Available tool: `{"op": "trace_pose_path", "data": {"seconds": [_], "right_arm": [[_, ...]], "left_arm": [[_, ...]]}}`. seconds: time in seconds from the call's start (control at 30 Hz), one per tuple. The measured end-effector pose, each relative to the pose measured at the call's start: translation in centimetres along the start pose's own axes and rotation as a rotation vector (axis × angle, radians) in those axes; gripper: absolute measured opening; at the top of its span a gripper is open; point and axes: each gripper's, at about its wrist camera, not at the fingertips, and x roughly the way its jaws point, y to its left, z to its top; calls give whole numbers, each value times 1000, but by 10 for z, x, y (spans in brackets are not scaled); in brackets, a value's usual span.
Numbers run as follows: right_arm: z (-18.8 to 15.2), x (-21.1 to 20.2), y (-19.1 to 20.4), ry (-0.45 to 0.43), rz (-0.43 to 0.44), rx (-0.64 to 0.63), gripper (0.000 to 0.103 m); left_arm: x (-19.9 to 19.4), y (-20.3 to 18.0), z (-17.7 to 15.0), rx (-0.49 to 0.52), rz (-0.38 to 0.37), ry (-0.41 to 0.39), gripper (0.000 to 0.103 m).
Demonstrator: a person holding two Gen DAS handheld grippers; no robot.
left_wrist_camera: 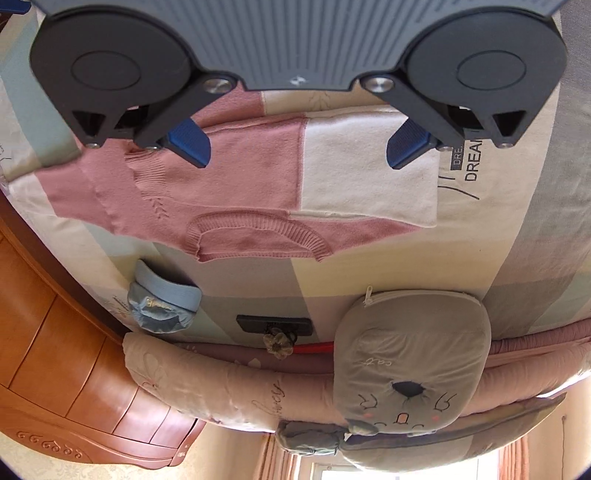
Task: Fold clothes
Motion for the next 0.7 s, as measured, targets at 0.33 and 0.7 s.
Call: {"op": "trace_pose_path", "data": {"seconds": [0.33, 0.7], "right_arm": [[10, 28, 16, 51, -34, 20, 103], [51, 64, 40, 46, -220, -75, 103]], "left_arm": [[-14, -16, -39, 257, 13, 22, 102], [56, -10, -100, 313, -44, -8, 102]]}}
